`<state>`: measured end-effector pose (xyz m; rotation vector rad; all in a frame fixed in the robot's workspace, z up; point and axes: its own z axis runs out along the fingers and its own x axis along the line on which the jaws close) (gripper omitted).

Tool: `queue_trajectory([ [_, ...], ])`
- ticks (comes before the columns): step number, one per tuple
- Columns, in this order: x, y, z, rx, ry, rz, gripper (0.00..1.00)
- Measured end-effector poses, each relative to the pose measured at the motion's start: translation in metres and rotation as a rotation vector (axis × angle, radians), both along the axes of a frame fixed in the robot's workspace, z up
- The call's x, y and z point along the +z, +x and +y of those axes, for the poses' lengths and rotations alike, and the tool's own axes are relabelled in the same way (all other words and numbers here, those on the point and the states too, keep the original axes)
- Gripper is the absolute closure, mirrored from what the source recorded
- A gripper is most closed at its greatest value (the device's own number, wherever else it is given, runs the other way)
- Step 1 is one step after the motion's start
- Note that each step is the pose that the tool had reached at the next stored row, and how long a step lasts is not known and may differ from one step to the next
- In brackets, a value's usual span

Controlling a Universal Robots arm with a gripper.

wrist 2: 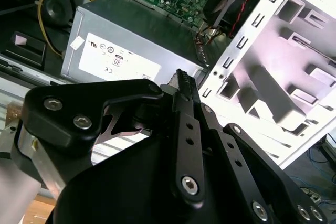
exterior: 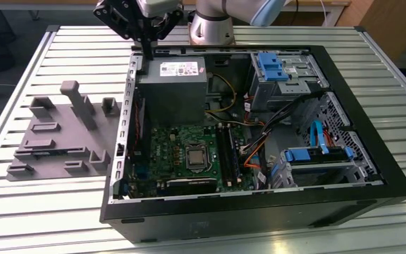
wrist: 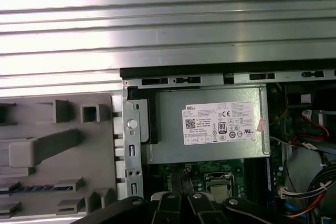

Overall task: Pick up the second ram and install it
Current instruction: 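Reach for the second ram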

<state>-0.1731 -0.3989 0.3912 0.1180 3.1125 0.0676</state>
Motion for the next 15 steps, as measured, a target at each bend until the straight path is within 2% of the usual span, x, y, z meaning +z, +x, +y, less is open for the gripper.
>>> queue_trajectory([
  [15,-0.0004,-0.0251,0.0,0.0,0.0,0.0,0.87],
])
